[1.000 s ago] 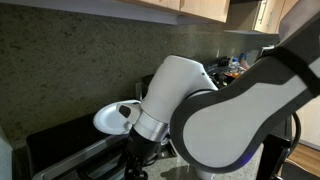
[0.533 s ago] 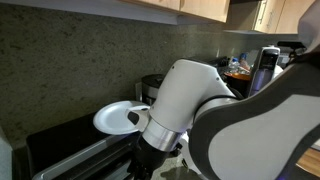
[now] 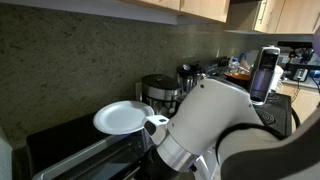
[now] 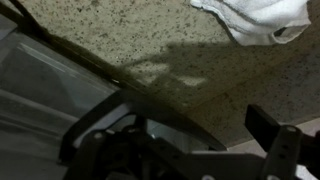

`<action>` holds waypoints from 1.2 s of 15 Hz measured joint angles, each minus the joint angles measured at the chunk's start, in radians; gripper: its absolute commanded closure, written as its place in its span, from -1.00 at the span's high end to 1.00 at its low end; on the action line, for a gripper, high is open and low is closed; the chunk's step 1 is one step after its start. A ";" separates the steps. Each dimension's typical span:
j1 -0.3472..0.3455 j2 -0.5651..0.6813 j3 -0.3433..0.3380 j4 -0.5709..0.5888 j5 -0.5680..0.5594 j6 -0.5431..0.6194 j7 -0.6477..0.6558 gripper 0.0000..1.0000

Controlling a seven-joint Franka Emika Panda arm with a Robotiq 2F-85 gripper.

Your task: Open the toaster oven door

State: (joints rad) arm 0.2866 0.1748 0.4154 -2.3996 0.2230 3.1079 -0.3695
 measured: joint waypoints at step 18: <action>0.495 0.021 -0.429 -0.092 0.123 0.237 0.141 1.00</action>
State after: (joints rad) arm 0.7818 0.1953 -0.0132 -2.4913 0.3457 3.3453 -0.2280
